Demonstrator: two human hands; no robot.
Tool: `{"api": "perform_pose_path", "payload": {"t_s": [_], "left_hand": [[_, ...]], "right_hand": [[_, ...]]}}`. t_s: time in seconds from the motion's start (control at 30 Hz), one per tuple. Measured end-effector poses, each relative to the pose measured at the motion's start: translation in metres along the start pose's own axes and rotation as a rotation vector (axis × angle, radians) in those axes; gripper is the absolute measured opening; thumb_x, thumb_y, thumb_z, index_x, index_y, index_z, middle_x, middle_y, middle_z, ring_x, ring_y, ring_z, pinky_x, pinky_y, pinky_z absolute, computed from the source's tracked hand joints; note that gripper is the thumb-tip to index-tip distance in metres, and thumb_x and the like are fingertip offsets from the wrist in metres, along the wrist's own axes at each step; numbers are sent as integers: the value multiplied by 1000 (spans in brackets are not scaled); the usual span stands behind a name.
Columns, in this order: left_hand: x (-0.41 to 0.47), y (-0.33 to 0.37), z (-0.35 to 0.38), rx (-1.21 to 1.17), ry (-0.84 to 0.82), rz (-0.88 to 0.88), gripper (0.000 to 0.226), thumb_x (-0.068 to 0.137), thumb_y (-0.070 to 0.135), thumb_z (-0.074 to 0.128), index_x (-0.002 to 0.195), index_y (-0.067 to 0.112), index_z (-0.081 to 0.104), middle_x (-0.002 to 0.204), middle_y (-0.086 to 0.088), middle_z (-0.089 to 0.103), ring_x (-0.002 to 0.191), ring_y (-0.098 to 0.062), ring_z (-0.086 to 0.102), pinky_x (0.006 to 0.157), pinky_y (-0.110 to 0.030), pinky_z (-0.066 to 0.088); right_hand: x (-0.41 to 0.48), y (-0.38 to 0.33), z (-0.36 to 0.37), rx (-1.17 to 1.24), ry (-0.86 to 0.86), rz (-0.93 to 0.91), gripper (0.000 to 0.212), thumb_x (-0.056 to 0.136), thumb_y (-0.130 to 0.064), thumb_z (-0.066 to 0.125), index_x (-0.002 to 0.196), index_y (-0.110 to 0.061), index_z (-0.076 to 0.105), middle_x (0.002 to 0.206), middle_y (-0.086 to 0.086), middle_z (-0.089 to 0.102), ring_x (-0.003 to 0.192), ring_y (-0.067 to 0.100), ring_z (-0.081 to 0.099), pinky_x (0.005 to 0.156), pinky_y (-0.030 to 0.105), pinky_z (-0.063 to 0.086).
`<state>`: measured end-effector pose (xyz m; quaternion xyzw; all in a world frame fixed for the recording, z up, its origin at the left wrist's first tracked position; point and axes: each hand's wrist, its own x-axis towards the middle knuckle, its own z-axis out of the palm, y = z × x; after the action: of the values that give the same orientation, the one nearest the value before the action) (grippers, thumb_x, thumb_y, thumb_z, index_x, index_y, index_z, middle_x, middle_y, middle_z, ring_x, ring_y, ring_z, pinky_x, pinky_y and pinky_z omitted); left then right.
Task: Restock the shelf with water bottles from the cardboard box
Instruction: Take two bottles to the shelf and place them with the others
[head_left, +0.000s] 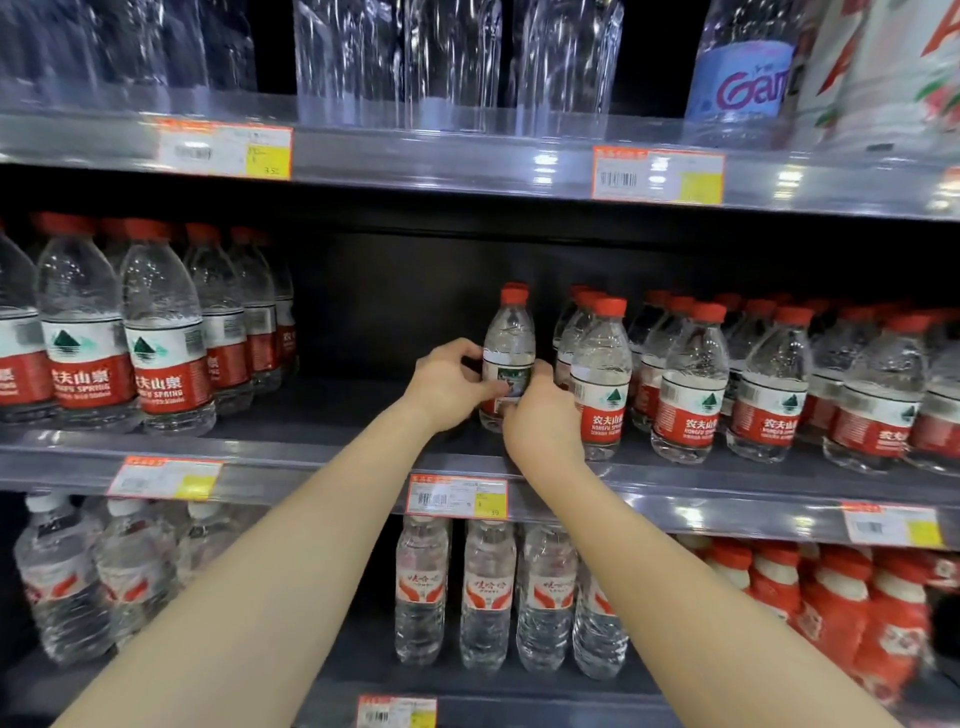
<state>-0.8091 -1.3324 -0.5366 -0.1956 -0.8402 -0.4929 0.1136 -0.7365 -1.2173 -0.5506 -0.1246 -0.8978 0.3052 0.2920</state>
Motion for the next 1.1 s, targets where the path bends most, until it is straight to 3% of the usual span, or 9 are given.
{"api": "perform_pose_path", "payload": {"t_s": [0.17,0.33,0.7,0.97,1.1], "left_hand": [[6,-2,3,-4,6,-9,55,79,33,89,126,24,63,95,1,73,92,-16,72,86,-44,63],[9,0,6,-7,9,-25,55,79,34,88,127,24,64,98,0,74,92,-18,72,87,-44,63],[8,9,16,-17,31,-43,54,83,32,87,130,23,63,91,5,71,85,-16,70,87,-41,62],[3,11,19,15,28,-30,59,89,31,81,142,22,57,114,-3,72,103,-17,66,88,-30,52],[1,12,21,31,31,-32,61,90,30,80,145,21,55,124,-7,71,101,-14,61,91,-29,50]], "right_hand": [[4,-4,3,-96,-28,41,52,96,-16,60,142,-10,37,122,20,64,112,40,63,85,43,52],[10,-10,2,-213,-65,66,66,98,-15,54,155,-6,21,132,20,60,120,37,60,92,43,50],[9,-4,8,-110,4,94,57,96,-12,58,148,-5,36,125,21,64,114,38,64,90,45,55],[8,2,5,-48,-33,95,57,93,-18,65,144,-5,43,124,19,64,113,36,64,89,44,57],[8,5,2,-19,-44,88,52,92,-15,64,140,-6,47,122,18,65,112,36,63,89,43,56]]}}
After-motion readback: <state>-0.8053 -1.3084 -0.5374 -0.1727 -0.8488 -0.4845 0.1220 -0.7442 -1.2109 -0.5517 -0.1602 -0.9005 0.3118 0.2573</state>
